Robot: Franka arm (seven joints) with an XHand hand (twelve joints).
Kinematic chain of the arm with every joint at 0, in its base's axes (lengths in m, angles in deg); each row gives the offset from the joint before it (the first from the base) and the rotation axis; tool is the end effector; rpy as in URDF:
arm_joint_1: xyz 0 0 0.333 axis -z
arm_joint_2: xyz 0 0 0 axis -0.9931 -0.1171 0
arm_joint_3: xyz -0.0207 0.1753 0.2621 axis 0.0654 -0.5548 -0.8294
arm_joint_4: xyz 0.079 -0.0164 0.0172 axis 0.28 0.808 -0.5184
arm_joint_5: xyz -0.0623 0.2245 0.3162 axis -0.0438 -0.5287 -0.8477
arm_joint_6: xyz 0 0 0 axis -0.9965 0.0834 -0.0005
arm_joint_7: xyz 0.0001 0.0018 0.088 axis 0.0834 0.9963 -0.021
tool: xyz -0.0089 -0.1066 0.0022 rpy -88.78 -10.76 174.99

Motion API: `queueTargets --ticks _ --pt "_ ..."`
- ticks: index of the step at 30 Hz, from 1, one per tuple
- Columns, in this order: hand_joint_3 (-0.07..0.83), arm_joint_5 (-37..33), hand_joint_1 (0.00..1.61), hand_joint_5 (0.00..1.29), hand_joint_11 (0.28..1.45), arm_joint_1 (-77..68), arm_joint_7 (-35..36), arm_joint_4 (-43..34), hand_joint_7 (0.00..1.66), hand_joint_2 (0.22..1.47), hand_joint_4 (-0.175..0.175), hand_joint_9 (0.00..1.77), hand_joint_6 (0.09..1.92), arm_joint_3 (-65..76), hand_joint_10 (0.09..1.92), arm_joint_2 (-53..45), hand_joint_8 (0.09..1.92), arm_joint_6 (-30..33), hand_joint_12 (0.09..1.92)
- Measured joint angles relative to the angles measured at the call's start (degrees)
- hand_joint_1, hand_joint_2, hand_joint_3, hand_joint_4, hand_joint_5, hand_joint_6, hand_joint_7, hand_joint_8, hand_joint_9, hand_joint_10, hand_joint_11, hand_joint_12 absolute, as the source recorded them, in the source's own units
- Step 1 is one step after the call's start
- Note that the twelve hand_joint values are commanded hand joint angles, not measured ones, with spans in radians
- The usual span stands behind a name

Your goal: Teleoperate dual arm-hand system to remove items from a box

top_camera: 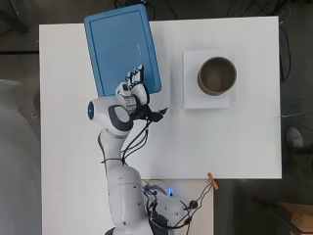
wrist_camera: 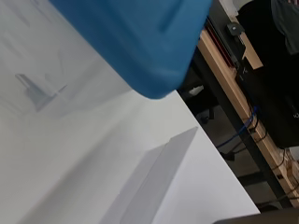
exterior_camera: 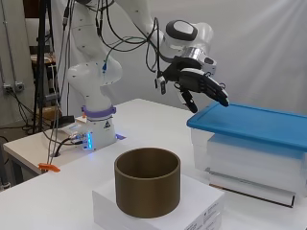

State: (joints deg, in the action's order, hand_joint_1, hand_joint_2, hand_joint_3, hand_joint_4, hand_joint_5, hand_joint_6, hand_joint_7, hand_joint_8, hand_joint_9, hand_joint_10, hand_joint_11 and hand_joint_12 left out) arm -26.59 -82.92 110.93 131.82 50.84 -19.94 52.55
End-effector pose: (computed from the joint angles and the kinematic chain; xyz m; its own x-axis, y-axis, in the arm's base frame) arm 0.4397 0.0807 0.4071 0.3552 0.6554 -0.6666 0.9153 -0.0991 0.3903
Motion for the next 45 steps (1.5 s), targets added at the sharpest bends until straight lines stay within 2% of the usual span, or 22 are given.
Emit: queueTargets --ticks 6,7,10,13,14,15,17,19,22,27,29,30,31,33,35,37,40,42,43,44,45 --pt "-0.002 2.24 0.09 0.24 0.38 -0.03 -1.65 -0.09 0.39 0.78 0.107 0.41 0.09 0.13 0.09 -2.17 0.09 2.56 0.09" --pt "-0.001 2.37 0.09 0.27 0.38 -0.04 -1.63 -0.14 0.41 0.79 0.11 0.43 0.09 0.16 0.09 -2.31 0.09 2.74 0.09" --pt "0.005 2.19 0.09 0.51 0.49 -0.13 -0.89 0.08 0.63 0.84 0.114 0.63 0.09 0.63 0.09 -3.85 0.09 4.44 0.09" --pt "0.01 1.76 0.09 0.6 0.56 -0.44 -1.01 2.36 0.73 0.9 0.098 0.71 0.09 1.43 0.09 -2.24 0.09 7.13 0.09" --pt "0.014 1.4 0.16 0.68 0.66 -0.54 -1.02 2.99 0.84 0.95 0.125 0.83 0.21 1.65 0.09 -1.59 0.11 7.74 0.09" --pt "0.006 0.75 0.3 0.76 0.72 -0.65 -0.88 3.3 0.92 1.02 0.148 0.92 0.31 1.86 0.14 -1.04 0.22 8.31 0.09" --pt "0.001 -0.11 0.47 0.9 0.74 -0.9 0.66 3.71 1.0 1.1 0.16 0.99 0.23 2.89 0.15 -0.16 0.21 10.08 0.09" --pt "0.0 -2.71 0.51 0.98 0.73 -1.17 4.02 4.2 1.04 1.12 0.163 1.01 0.11 4.33 0.09 0.86 0.11 12.27 0.09" --pt "0.002 -8.2 0.5 1.02 0.71 -1.65 9.09 5.25 1.07 1.14 0.167 1.01 0.09 6.22 0.09 3.07 0.09 15.6 0.09" --pt "0.003 -9.27 0.5 1.04 0.71 -1.92 9.73 5.05 1.08 1.15 0.173 1.01 0.09 6.73 0.09 5.5 0.09 16.17 0.09" --pt "-0.018 -8.3 0.75 0.86 0.74 -1.93 8.66 4.93 1.12 1.21 0.175 1.06 0.86 6.7 0.09 5.97 0.09 16.23 0.09" --pt "-0.012 -7.14 0.81 0.8 0.75 -1.93 7.15 4.75 1.13 1.22 0.175 1.08 1.1 6.61 0.09 6.21 0.09 16.51 0.09" --pt "-0.011 -6.28 0.71 0.77 0.74 -1.93 6.1 4.22 1.1 1.21 0.175 1.06 0.99 6.53 0.09 6.44 0.09 16.61 0.09" --pt "-0.004 -5.81 0.54 0.81 0.69 -1.92 6.02 2.43 1.02 1.18 0.151 0.98 0.52 6.41 0.09 6.64 0.09 16.4 0.09" --pt "-0.001 -4.94 0.49 0.88 0.66 -1.87 5.91 0.08 0.99 1.17 0.133 0.95 0.2 6.01 0.09 6.37 0.09 15.39 0.09" --pt "-0.004 -2.84 0.49 0.92 0.66 -1.78 4.99 -2.4 0.98 1.16 0.132 0.94 0.09 5.99 0.09 6.2 0.09 14.99 0.09" --pt "-0.002 -1.23 0.57 0.92 0.68 -1.77 3.59 -2.59 0.96 1.15 0.113 0.95 0.09 6.31 0.09 6.28 0.09 16.23 0.09" --pt "-0.002 -1.65 0.76 0.79 0.69 -1.85 4.21 -2.83 0.96 1.22 0.153 0.97 0.9 6.51 0.09 6.37 0.09 16.01 0.09" --pt "0.0 -3.03 0.8 0.73 0.69 -1.91 5.07 -3.09 0.97 1.25 0.164 0.99 1.16 6.67 0.09 6.43 0.09 15.82 0.09" --pt "0.001 -4.42 0.82 0.7 0.7 -1.97 5.83 -3.32 0.98 1.26 0.17 1.0 1.3 6.78 0.09 6.51 0.09 15.63 0.09" --pt "0.0 -5.99 0.84 0.69 0.7 -2.04 6.83 -3.58 0.96 1.27 0.173 1.0 1.36 6.92 0.09 6.61 0.09 15.44 0.09"
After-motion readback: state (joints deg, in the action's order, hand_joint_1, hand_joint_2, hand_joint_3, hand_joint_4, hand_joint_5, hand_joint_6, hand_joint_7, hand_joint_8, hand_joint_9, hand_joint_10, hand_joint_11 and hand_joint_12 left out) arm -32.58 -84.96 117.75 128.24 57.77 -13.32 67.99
